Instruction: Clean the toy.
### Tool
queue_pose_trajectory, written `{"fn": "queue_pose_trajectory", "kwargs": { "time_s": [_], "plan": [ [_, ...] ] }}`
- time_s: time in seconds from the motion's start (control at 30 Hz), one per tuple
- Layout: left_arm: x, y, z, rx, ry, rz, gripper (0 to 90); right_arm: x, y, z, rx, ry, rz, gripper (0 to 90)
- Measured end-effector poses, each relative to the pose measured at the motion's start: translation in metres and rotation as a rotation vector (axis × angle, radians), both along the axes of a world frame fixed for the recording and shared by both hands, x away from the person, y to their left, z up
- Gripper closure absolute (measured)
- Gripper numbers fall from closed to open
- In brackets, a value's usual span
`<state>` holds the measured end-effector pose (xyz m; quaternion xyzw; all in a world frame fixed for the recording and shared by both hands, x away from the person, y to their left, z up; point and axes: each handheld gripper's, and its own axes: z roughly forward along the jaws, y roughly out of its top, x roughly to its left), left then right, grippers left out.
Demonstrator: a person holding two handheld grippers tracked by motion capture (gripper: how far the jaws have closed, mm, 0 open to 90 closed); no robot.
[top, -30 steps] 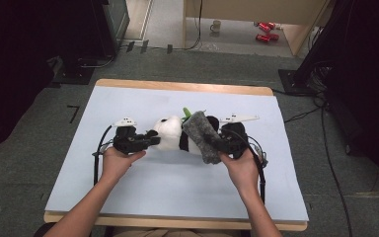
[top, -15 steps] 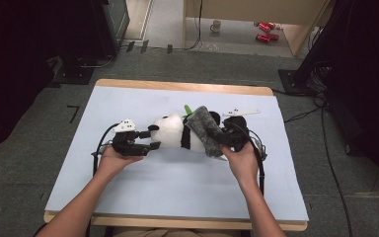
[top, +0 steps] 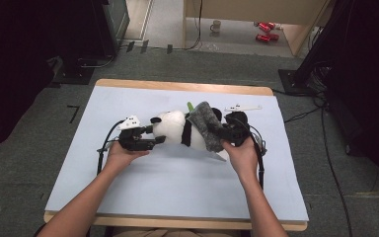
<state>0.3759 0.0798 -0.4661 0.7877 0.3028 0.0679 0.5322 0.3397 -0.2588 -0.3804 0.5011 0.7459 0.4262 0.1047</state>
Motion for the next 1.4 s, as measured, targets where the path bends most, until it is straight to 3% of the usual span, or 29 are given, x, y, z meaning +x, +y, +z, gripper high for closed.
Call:
{"fn": "queue_pose_trajectory", "kwargs": {
  "time_s": [0.13, 0.27, 0.4, 0.53, 0.73, 0.87, 1.0, 1.17, 1.27, 1.3, 1.4],
  "plan": [
    [-0.002, -0.001, 0.005, 0.007, 0.030, 0.008, 62.8, 0.000, -0.002, 0.001, 0.030, 0.007, -0.007, 78.8],
    [-0.006, -0.001, 0.009, -0.012, 0.076, -0.012, 72.3, -0.002, -0.003, 0.005, 0.040, -0.007, -0.022, 78.9],
    [-0.011, 0.000, 0.013, -0.032, 0.110, -0.033, 74.9, -0.006, -0.003, 0.014, 0.033, -0.018, -0.027, 78.9],
    [-0.018, 0.003, 0.021, -0.056, 0.175, -0.050, 75.0, -0.012, 0.001, 0.027, 0.042, -0.045, -0.007, 78.8],
    [-0.035, 0.007, 0.032, -0.067, 0.225, -0.041, 75.3, -0.021, 0.024, 0.047, 0.034, -0.078, 0.050, 78.8],
    [-0.036, 0.005, 0.030, -0.072, 0.225, -0.006, 75.0, -0.022, 0.050, 0.046, 0.033, -0.074, 0.104, 78.7],
    [-0.037, 0.003, 0.027, -0.072, 0.200, 0.026, 74.1, -0.016, 0.074, 0.036, 0.026, -0.053, 0.123, 78.7],
    [-0.035, 0.003, 0.025, -0.048, 0.191, 0.051, 73.6, -0.012, 0.101, 0.027, 0.058, -0.026, 0.161, 78.5],
    [-0.038, 0.001, 0.027, -0.035, 0.178, 0.051, 73.6, -0.011, 0.119, 0.017, 0.028, 0.003, 0.181, 78.2],
    [-0.038, 0.001, 0.027, -0.011, 0.175, 0.059, 73.6, -0.010, 0.121, 0.014, 0.005, 0.001, 0.183, 78.2],
    [-0.037, 0.001, 0.025, -0.003, 0.188, 0.061, 73.6, -0.008, 0.120, 0.007, -0.022, -0.010, 0.180, 78.4]
  ]
}}
